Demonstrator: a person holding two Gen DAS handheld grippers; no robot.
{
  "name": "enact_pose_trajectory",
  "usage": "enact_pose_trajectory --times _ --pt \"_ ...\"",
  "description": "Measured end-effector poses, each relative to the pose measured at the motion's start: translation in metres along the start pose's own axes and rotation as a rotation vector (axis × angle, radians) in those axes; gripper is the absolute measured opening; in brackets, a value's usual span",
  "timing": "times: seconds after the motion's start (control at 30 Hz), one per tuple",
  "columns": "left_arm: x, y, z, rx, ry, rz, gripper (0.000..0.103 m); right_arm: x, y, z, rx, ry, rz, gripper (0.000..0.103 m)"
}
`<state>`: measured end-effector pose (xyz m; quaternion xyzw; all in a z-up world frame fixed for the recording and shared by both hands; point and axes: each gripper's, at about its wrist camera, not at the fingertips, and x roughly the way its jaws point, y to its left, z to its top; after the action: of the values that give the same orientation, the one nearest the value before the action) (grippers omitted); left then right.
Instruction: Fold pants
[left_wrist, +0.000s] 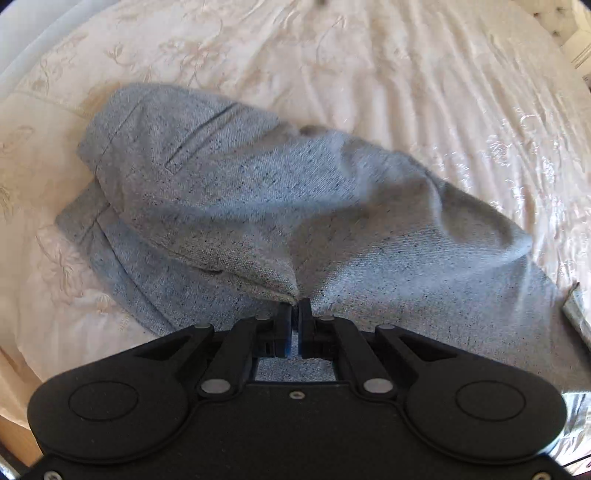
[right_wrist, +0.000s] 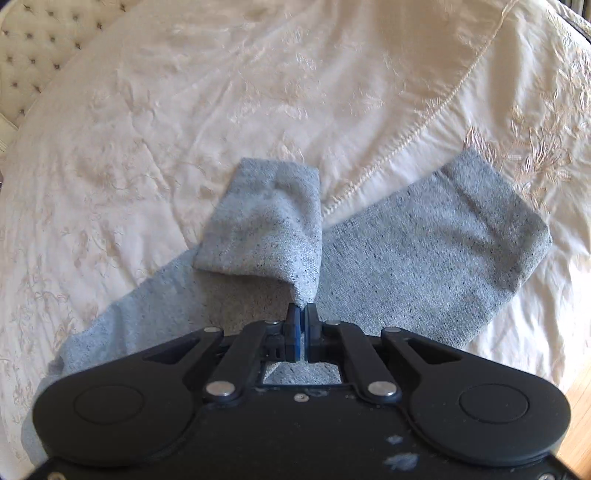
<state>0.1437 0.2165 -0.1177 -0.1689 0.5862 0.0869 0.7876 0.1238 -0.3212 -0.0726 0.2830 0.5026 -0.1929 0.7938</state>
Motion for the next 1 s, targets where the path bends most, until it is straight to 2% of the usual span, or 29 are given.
enact_pose_trajectory --times 0.07,0.17,0.27,0.33,0.43,0.5,0.63,0.83,1.0 --pt "-0.013 0.002 -0.003 0.001 -0.004 -0.017 0.004 -0.019 -0.007 -0.002 0.011 -0.025 0.007 0.003" --pt "-0.004 0.009 -0.013 0.017 0.049 0.01 0.004 -0.019 -0.027 -0.018 0.044 0.007 -0.032 0.003" --pt "0.026 0.018 -0.024 0.018 0.129 0.052 0.004 0.01 -0.046 -0.04 0.044 0.126 -0.116 0.004" --pt "0.04 0.014 -0.024 0.04 0.142 0.075 0.004 0.024 -0.047 -0.046 0.015 0.178 -0.208 0.006" --pt "0.047 0.003 -0.015 0.053 0.143 0.089 0.004 0.01 -0.028 -0.05 -0.131 0.085 -0.263 0.013" --pt "0.05 0.001 -0.014 0.053 0.142 0.097 0.004 0.001 -0.006 -0.049 -0.264 0.018 -0.261 0.025" --pt "0.056 -0.004 -0.016 0.061 0.132 0.118 0.005 0.013 0.044 -0.057 -0.565 -0.068 -0.27 0.03" --pt "0.048 -0.015 -0.032 0.026 0.118 0.162 0.005 0.058 0.091 -0.075 -0.821 -0.089 -0.251 0.03" --pt "0.045 -0.029 -0.038 0.011 0.101 0.204 0.005 0.073 0.109 -0.085 -0.921 -0.088 -0.213 0.03"
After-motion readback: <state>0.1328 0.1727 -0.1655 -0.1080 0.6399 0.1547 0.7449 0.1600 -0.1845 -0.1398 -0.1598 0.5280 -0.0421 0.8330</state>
